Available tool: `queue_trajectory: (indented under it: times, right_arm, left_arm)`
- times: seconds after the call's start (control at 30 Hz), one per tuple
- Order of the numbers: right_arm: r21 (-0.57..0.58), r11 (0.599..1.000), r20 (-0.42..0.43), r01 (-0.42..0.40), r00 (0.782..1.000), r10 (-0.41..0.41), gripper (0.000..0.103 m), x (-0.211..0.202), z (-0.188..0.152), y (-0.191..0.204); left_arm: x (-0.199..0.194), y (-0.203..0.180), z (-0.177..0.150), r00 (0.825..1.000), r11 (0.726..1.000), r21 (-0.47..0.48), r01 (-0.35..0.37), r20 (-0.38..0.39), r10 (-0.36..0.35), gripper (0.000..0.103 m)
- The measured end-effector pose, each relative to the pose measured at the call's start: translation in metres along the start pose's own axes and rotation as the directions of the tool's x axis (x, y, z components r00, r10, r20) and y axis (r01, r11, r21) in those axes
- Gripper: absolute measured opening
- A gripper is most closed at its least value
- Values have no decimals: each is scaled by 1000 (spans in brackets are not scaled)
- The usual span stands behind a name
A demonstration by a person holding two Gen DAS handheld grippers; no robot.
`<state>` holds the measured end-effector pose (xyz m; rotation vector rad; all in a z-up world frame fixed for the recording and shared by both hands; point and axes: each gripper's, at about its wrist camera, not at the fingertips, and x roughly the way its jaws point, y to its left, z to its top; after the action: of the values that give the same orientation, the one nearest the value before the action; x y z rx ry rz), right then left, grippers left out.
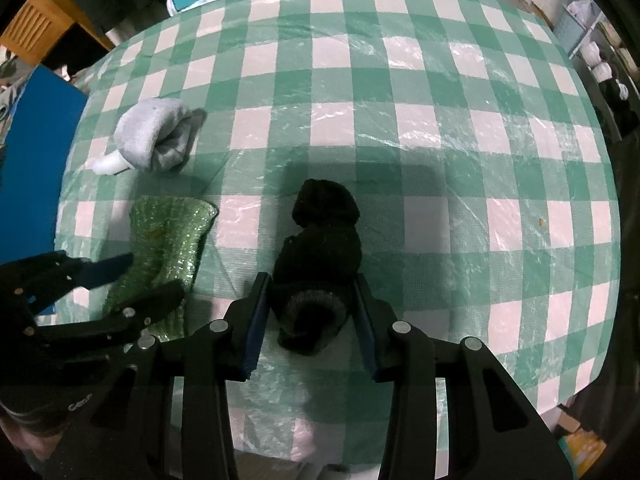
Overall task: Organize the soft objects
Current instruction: 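Grasp the green sparkly mesh with the left gripper and lift it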
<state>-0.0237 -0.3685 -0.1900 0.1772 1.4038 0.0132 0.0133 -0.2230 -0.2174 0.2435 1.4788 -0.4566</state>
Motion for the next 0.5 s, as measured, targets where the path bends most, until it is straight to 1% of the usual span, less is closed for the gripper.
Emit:
queue_trajectory:
  times: [0.07,0.1,0.23,0.37,0.5]
  right_arm:
    - [-7,1000,7,0,1000,0,38,-4,0,0]
    - [-10,1000,10,3,1000,-2,37,-6,0,1]
    - [-23,1000,26,7,1000,-6,37,-13,1,7]
    - [-38,999,39,12,999,-11,37,-20,0,13]
    - [-52,999,53,15,999,-12,37,-27,0,20]
  left_arm:
    - [-3,-1,2,1000,1000,12,-2,9,2,23]
    - [-5,-1,2,1000,1000,19,-7,19,7,19]
    - [-19,0,-6,999,999,41,-14,46,12,17]
    - [-35,-3,-8,996,997,63,-40,80,35,17]
    - [-47,-5,-15,993,997,68,-48,109,40,17]
